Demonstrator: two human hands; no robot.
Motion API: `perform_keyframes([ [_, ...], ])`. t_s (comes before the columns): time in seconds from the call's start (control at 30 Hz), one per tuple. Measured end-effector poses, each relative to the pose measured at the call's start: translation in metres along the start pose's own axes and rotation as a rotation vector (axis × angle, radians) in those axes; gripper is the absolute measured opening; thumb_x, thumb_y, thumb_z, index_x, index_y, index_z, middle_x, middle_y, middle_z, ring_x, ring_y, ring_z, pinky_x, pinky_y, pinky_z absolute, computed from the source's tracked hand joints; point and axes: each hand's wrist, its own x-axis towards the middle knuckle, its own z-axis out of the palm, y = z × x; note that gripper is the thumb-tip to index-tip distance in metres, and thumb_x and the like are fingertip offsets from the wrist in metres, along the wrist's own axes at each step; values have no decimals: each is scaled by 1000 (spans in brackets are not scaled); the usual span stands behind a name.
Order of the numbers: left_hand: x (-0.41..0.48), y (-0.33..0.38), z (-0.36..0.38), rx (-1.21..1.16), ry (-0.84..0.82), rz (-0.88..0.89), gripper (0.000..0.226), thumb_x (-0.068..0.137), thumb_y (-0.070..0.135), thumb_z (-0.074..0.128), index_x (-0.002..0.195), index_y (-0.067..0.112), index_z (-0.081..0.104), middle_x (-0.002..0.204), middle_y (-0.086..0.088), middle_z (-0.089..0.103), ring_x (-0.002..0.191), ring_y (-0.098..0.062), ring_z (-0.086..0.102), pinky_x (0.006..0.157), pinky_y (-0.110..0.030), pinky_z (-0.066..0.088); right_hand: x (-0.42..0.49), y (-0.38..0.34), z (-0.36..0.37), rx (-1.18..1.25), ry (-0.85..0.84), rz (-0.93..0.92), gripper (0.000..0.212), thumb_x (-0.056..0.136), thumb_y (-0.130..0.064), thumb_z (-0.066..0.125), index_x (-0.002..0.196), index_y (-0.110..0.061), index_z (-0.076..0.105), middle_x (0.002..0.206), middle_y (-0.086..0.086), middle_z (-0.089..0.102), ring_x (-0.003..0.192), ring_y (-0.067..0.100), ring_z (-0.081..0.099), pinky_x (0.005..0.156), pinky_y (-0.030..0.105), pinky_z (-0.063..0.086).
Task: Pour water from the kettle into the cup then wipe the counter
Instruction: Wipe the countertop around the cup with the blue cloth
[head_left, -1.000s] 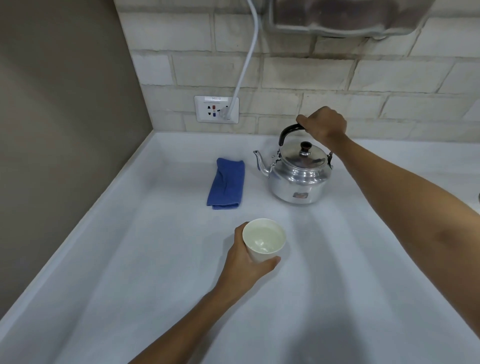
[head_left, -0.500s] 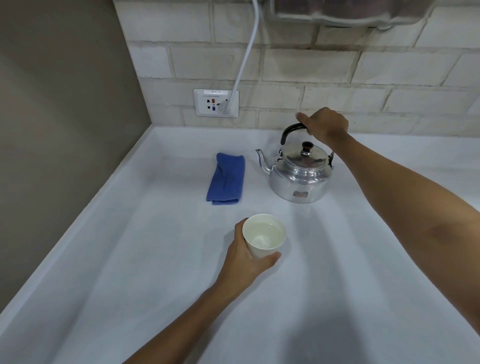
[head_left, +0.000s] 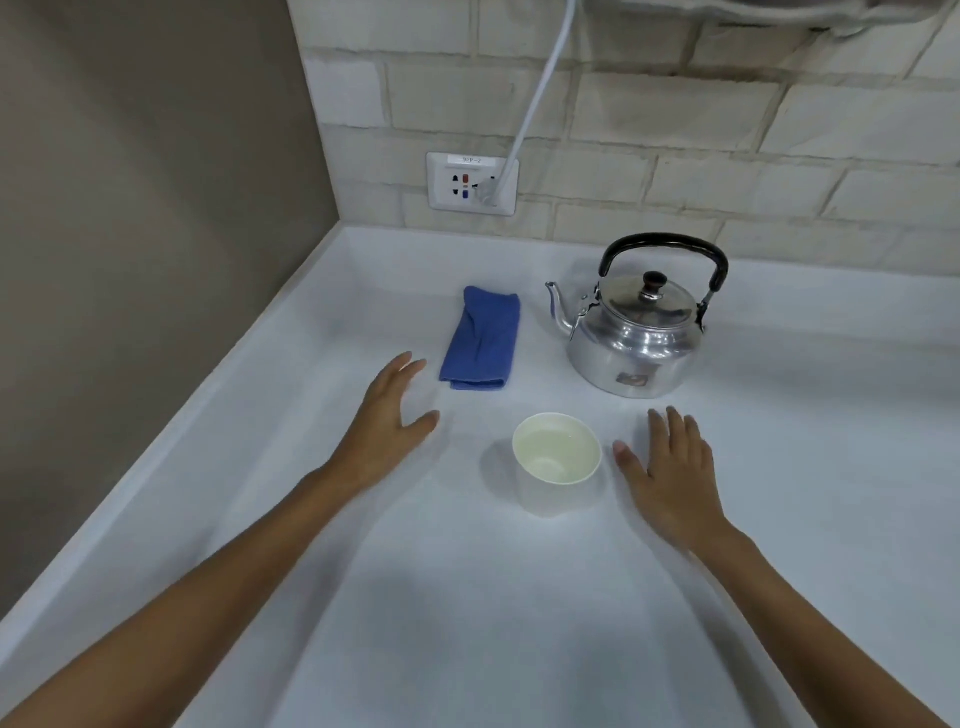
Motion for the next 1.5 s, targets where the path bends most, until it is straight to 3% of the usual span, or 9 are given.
perform_keyframes([
  [0.23, 100, 17, 32, 239, -25, 78, 53, 94, 25, 48, 140, 6, 30, 151, -16, 25, 136, -30, 27, 112, -38, 22, -7, 4, 22, -170, 51, -24, 68, 91, -53, 15, 145, -14, 0, 157, 8, 2, 144, 21, -3, 118, 41, 3],
  [0.43, 157, 19, 82, 510, -183, -28, 56, 99, 38, 25, 145, 11, 8, 156, -12, 3, 142, -29, 5, 115, -43, 11, -7, 4, 24, -190, 87, -28, 69, 91, -53, 16, 145, -13, 2, 157, 8, 5, 144, 20, -1, 119, 41, 4],
  [0.6, 167, 15, 106, 548, -112, -37, 57, 98, 38, 22, 145, 8, 11, 156, -11, 9, 143, -30, 2, 116, -41, 9, -7, 1, 25, -193, 96, -26, 77, 83, -59, -1, 145, -13, 2, 157, 8, 5, 144, 20, -2, 119, 40, 3],
  [0.87, 101, 20, 98, 646, -262, 351, 48, 100, 26, 20, 144, 7, 16, 154, -11, 19, 142, -27, 11, 116, -38, 13, -7, 2, 22, -200, 86, -32, 68, 92, -53, 15, 145, -12, 4, 157, 9, 6, 144, 21, 0, 119, 42, 4],
  [1.0, 33, 6, 65, 612, -318, 485, 55, 94, 41, 0, 145, 23, 8, 153, 10, 5, 140, -11, -10, 117, -25, -1, -7, 4, 21, -192, 67, -31, 69, 90, -53, 15, 145, -13, 3, 157, 8, 5, 144, 20, 0, 119, 41, 4],
  [1.07, 9, -5, 45, 572, -316, 522, 49, 97, 39, 10, 144, 26, 10, 149, 16, 3, 138, -7, -12, 111, -14, -9, -7, 4, 21, -193, 64, -34, 70, 89, -54, 12, 145, -14, 3, 157, 7, 4, 144, 20, -1, 119, 42, 4],
  [1.2, 18, -25, 22, 522, -278, 412, 46, 100, 30, 27, 143, 26, 13, 150, 15, 8, 139, -3, -5, 107, -6, -10, -6, 3, 23, -197, 67, -26, 72, 88, -56, 10, 145, -14, 2, 157, 8, 4, 144, 21, -2, 119, 43, 3],
  [1.37, 67, -11, 55, 645, -167, 157, 47, 100, 25, 21, 145, 11, 12, 155, -8, 14, 143, -26, 4, 116, -35, 11, -6, 1, 23, -217, 72, -26, 70, 89, -54, 14, 145, -12, 6, 157, 10, 8, 144, 23, 1, 118, 45, 5],
  [1.5, 45, 2, 70, 615, -160, 106, 48, 100, 27, 20, 145, 13, 10, 156, -5, 12, 143, -26, 1, 117, -38, 10, -5, 2, 20, -233, 68, -26, 70, 89, -54, 16, 144, -11, 8, 157, 11, 9, 144, 24, 3, 118, 45, 7],
])
